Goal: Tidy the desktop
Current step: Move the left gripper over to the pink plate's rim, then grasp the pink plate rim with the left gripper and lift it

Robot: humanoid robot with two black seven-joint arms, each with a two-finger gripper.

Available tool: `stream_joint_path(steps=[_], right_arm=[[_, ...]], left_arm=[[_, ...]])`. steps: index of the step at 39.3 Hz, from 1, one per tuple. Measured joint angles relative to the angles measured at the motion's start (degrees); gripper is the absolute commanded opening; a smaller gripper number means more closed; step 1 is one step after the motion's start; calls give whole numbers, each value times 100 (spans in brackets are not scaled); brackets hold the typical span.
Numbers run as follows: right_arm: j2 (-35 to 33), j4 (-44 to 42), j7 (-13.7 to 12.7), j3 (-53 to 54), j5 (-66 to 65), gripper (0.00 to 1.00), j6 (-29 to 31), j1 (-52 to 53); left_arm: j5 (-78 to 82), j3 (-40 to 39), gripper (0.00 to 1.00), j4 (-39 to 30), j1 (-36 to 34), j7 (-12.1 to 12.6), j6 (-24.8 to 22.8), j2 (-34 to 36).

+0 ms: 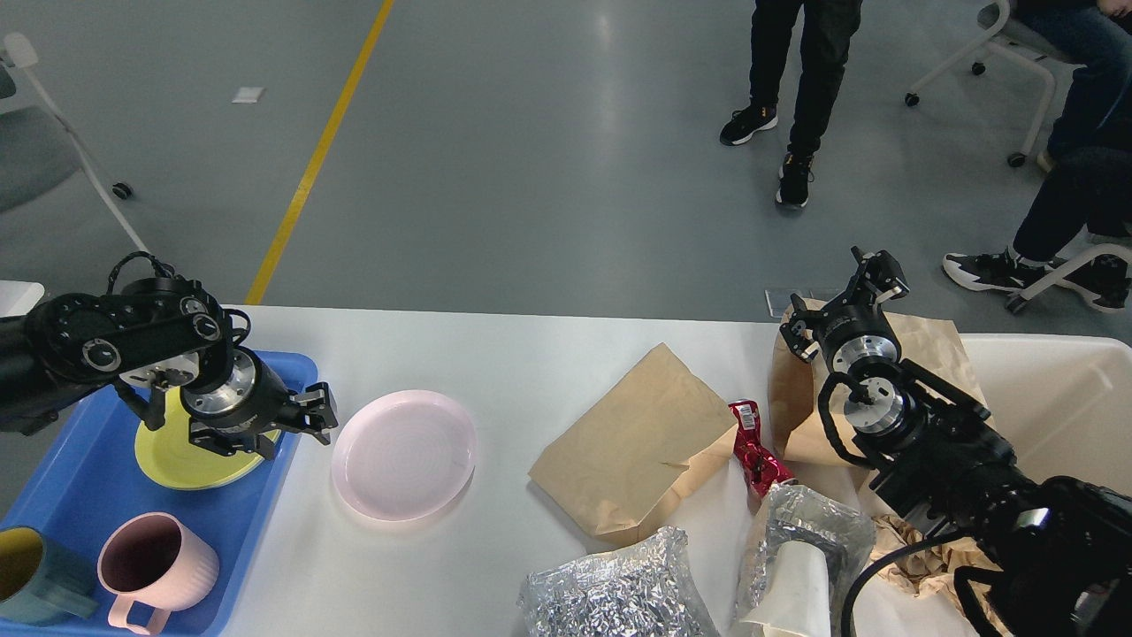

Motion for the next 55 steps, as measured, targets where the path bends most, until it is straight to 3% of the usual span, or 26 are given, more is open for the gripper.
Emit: stream_joint_path(steps=[12, 15, 22, 55], right_arm=[[0, 0, 1, 0, 1, 100, 0, 0], [0, 0, 2, 0, 1, 100, 0, 0], [-1, 0, 4, 0, 1, 100, -4, 0], [-1, 0, 1, 0, -1, 100, -1, 0]], left_arm=[[29, -68, 70, 40, 319, -12, 410, -305], [51, -68, 75, 49, 451, -12, 489, -306], [58, -68, 78, 53, 711, -27, 641, -307], [51, -1124, 80, 618, 1463, -68, 688, -445]])
